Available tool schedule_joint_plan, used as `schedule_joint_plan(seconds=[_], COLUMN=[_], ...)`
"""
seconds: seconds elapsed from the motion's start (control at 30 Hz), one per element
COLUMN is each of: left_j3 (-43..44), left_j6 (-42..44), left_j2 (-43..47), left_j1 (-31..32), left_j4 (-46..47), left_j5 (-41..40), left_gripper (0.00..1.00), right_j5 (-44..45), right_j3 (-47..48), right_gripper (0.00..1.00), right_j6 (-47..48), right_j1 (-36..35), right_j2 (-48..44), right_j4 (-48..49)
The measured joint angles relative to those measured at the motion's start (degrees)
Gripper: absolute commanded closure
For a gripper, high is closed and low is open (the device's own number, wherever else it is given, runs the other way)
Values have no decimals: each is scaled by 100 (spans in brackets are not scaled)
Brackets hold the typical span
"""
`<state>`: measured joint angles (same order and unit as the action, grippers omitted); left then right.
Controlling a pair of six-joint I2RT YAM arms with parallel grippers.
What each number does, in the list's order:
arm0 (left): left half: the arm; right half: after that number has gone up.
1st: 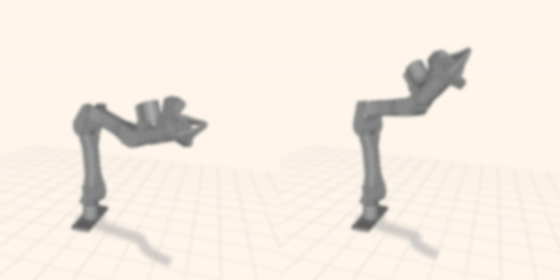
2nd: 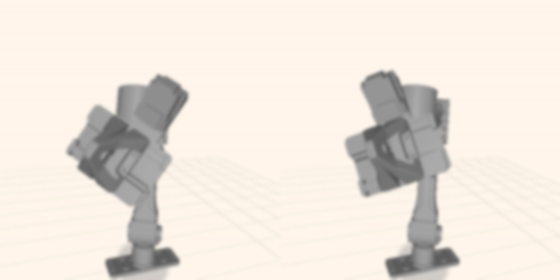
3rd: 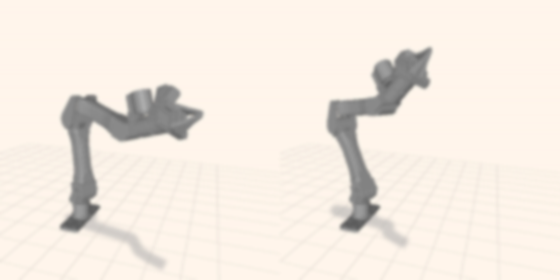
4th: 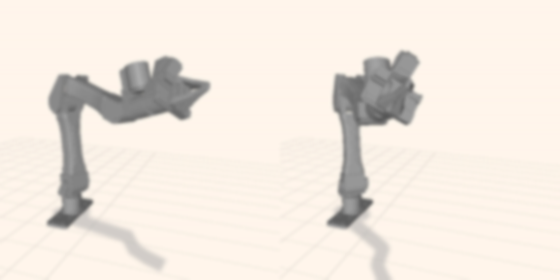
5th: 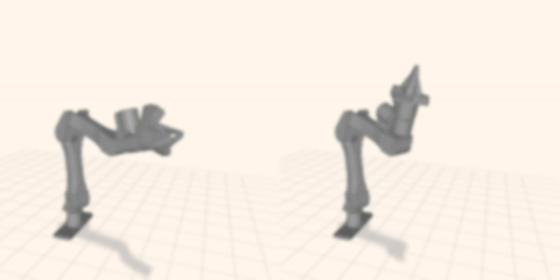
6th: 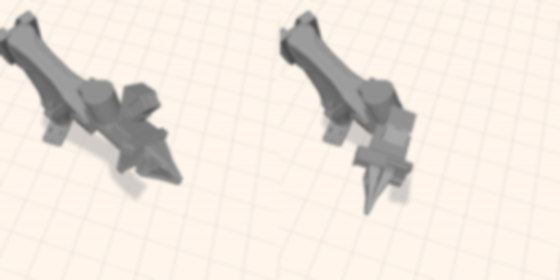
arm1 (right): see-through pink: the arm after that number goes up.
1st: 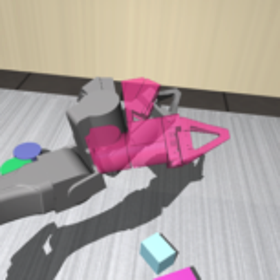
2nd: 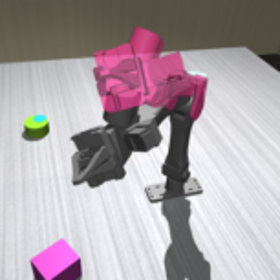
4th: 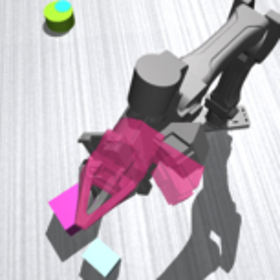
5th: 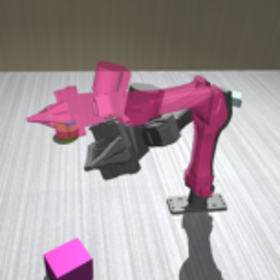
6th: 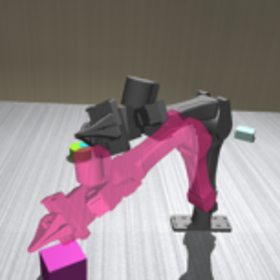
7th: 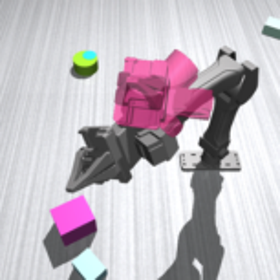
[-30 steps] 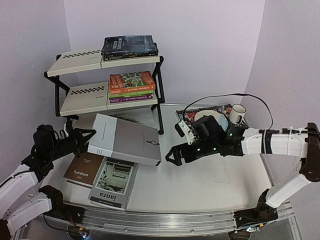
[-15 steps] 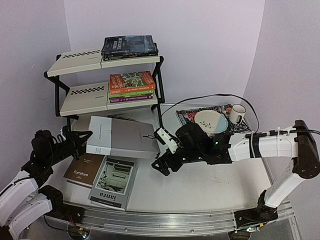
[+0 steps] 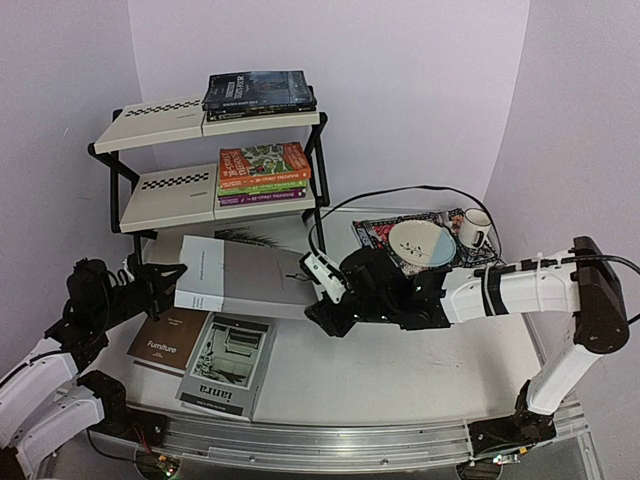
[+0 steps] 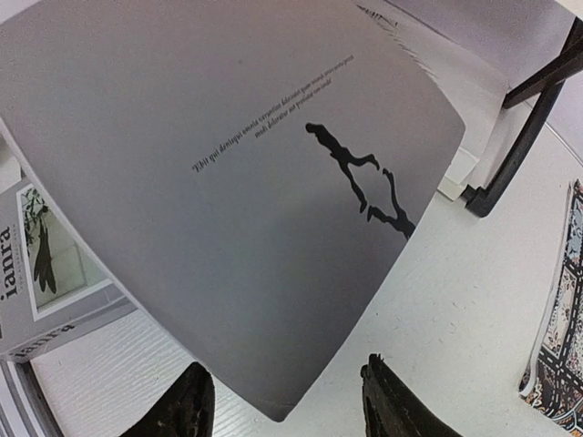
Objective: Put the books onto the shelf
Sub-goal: Place the book on the book pile on the shelf.
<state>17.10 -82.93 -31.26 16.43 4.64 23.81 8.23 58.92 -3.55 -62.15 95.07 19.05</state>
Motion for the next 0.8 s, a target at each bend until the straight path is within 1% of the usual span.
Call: schedule_joint_plan(seconds=[0.13,0.2,0.27,0.3,0.37,0.47,0.53,0.6,0.7,0.8], left_j3=[0,-2,-2,-4,-6,-17,-54,-74,-74,-76], left_j6=[6,6,10,8,8,6,3,-1,0,2], left_j2=[-120,-180,-220,-231,-241,-238,-222,-217,-222,-249], left_j1=[0,0,0,0,0,0,0,0,0,0], left_j4=[77,170,246,282,332,403,473,492,503,557], left_j5=[3,5,5,3,3,-1,-1,0,3,1], left_gripper=[78,78,78,79,79,79,79,79,79,79], right_j5=[-25,-30,-28,-27,-6,23,18,0,-37,-76], right_j3=[1,7,9,9,9,11,11,11,11,11], right_gripper=[55,53,38,33,29,29,30,33,44,51], right_j6=[56,61,57,49,33,-33,-89,-147,-235,-257], right_j1=[0,0,0,0,0,6,19,45,71,76], right_j2=[4,34,66,83,114,171,207,236,247,247], right_j4=[84,129,163,170,199,206,205,204,209,252])
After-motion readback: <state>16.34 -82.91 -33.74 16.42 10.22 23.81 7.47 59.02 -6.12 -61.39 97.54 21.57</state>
